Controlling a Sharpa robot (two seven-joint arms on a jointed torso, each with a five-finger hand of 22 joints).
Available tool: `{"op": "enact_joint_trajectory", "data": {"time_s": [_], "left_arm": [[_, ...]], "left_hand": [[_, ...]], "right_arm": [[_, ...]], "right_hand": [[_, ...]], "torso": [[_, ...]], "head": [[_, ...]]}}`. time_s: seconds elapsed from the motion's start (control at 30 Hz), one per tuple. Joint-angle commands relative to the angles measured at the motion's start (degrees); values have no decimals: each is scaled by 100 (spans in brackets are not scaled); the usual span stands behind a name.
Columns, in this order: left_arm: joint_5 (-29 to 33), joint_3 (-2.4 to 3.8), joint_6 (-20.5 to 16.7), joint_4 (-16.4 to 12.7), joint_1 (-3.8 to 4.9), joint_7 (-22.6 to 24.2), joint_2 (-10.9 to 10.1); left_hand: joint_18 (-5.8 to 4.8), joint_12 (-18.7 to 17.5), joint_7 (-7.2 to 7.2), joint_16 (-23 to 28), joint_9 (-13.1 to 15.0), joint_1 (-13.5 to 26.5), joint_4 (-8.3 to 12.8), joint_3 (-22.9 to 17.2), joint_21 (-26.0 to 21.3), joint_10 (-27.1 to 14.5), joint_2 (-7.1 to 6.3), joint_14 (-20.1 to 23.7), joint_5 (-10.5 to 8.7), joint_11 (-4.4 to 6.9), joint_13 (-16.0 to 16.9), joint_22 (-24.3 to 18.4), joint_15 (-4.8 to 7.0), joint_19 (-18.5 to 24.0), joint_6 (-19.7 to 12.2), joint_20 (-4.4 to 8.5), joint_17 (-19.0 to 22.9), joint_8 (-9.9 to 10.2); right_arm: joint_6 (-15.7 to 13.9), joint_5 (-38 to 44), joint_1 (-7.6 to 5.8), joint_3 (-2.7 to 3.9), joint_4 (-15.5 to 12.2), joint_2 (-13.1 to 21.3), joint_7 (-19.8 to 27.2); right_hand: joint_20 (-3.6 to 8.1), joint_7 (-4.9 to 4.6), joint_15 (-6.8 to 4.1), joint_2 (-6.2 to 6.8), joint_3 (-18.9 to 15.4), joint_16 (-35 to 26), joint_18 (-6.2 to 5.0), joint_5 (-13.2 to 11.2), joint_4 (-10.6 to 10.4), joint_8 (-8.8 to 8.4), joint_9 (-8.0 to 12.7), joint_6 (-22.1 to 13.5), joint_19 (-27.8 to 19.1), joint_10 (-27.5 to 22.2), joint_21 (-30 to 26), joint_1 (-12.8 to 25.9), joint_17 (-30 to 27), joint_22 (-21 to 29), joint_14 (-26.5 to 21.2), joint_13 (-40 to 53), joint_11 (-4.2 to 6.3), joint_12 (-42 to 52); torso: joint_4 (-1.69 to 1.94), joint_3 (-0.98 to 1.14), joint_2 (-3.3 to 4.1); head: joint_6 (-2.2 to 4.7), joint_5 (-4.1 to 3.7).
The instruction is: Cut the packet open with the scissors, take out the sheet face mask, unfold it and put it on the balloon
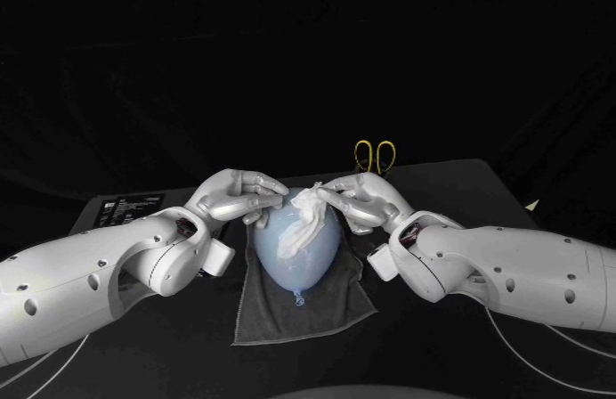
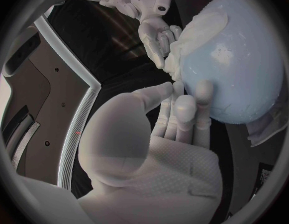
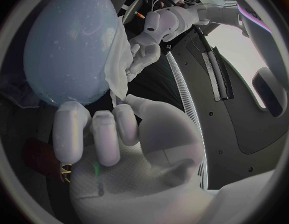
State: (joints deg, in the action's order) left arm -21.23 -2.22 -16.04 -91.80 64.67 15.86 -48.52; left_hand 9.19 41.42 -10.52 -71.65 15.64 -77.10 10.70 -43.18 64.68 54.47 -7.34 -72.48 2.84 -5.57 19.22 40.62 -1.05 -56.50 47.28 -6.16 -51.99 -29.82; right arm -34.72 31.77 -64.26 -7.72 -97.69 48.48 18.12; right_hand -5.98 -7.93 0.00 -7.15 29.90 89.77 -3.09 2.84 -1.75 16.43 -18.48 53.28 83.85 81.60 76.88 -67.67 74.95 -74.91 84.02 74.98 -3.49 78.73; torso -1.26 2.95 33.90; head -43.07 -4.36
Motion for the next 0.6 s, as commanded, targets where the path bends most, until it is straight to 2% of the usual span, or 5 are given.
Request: {"op": "enact_joint_trajectory", "data": {"time_s": [0.03,0.17,0.33,0.5,0.6], "left_arm": [[31,4,68,-9,2,36,6],[31,4,69,-11,2,34,1],[31,4,67,-13,2,32,-4],[41,4,66,-15,2,33,-8],[47,4,68,-16,2,33,-11]], "left_hand": [[115,26,-25,1,-5,-29,22,-7,29,-15,35,-5,12,-37,2,9,-21,50,17,-5,2,23],[113,27,-26,0,-9,-25,23,-11,38,-18,39,-5,12,-39,1,19,-23,49,16,-7,1,25],[115,29,-27,0,-12,-25,26,-15,40,-22,42,-5,12,-40,0,16,-24,57,14,-8,2,27],[115,30,-29,-1,-15,-24,29,-18,46,-25,44,-6,12,-41,0,21,-24,59,11,-8,1,30],[114,31,-31,2,-18,-20,29,-21,49,-29,49,-2,12,-43,-1,24,-26,62,10,-10,10,32]], "right_arm": [[93,-366,-1,3,-3,3,241],[35,-460,-1,3,2,6,243],[-36,-545,-1,3,9,11,244],[-84,-690,-1,3,20,18,267],[-91,-746,-1,3,18,21,278]], "right_hand": [[39,4,-43,71,181,23,23,-8,164,53,10,59,44,66,35,-159,1505,-1129,598,652,19,39],[49,-5,-47,243,477,23,25,-8,506,101,2,77,47,64,46,-308,1505,-1131,598,635,18,34],[44,-27,-34,335,670,23,25,-8,726,130,-6,67,43,40,44,-340,1505,-1130,598,601,2,1],[31,-59,-16,419,720,23,17,-1,800,129,-1,19,25,32,8,-256,1505,-1118,598,588,-22,-7],[-3,-89,27,620,456,23,13,-4,646,101,15,-63,8,13,-25,84,1505,-1107,598,569,-60,-21]], "torso": [[-1,1,1],[-2,0,0],[-2,1,2],[-1,1,1],[0,1,0]], "head": [[-8,-2],[-11,-1],[-11,0],[-10,-4],[-5,-2]]}}
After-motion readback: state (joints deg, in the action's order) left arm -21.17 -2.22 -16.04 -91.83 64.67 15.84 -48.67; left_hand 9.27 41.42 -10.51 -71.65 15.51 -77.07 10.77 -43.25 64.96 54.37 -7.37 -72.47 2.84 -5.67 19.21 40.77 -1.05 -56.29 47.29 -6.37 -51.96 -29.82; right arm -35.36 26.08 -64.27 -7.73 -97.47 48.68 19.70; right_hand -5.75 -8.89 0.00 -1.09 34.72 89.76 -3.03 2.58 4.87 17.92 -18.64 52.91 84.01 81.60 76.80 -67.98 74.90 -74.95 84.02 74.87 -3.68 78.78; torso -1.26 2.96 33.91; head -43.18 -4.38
